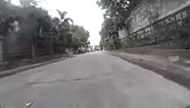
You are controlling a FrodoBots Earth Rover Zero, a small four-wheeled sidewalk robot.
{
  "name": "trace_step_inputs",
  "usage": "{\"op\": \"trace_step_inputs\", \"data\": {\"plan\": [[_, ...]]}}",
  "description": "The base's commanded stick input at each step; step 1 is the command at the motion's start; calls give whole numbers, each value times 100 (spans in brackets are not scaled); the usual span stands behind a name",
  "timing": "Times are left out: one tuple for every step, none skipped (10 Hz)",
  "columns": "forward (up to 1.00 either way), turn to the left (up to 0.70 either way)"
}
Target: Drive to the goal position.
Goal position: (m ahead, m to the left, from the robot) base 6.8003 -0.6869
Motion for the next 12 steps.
{"op": "trace_step_inputs", "data": {"plan": [[85, 0], [85, 0], [85, 0], [85, 0], [85, 0], [85, 0], [85, 0], [85, 0], [85, 0], [85, 0], [85, 0], [85, 0]]}}
